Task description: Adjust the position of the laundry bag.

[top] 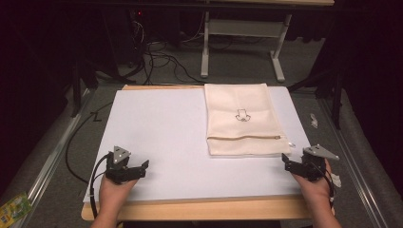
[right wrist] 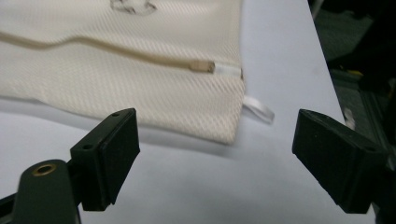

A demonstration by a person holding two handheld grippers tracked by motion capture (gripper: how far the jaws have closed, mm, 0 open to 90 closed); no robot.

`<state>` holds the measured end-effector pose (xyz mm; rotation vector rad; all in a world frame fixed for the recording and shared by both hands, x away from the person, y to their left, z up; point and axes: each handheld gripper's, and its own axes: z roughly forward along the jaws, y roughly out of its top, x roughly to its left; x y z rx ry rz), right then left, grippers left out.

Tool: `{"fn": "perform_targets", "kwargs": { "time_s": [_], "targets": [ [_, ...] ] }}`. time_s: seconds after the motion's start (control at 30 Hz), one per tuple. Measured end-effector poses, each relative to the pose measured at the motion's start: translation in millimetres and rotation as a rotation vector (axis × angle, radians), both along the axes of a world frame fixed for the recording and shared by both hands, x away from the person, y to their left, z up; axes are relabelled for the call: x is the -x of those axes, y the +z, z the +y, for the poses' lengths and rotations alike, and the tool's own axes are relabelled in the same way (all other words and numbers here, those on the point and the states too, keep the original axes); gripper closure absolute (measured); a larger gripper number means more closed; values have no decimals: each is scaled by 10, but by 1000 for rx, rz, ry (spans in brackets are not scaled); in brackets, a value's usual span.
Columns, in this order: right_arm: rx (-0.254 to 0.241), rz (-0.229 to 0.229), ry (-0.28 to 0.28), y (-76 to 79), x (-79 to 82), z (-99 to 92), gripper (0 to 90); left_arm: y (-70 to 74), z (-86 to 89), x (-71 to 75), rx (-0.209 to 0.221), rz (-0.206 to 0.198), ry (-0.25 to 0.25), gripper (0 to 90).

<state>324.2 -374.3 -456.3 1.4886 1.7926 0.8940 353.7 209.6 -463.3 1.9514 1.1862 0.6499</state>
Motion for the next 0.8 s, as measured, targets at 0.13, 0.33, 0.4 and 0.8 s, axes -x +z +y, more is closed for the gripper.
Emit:
{"fn": "perform_targets", "kwargs": {
  "time_s": [0.13,0.33,0.4,0.8],
  "targets": [
    [-38,-24,28,71,8,10,145,57,-27,46,3,-38,9,138],
    [-27,-31,31,97,12,22,130,40,48,0,68,0,46,152],
    [-43,-33,25,103,18,4,132,28,49,-8,88,21,42,167],
    [-57,-21,47,90,-3,2,151,50,-955,-316,154,89,-129,246]
  ]
}}
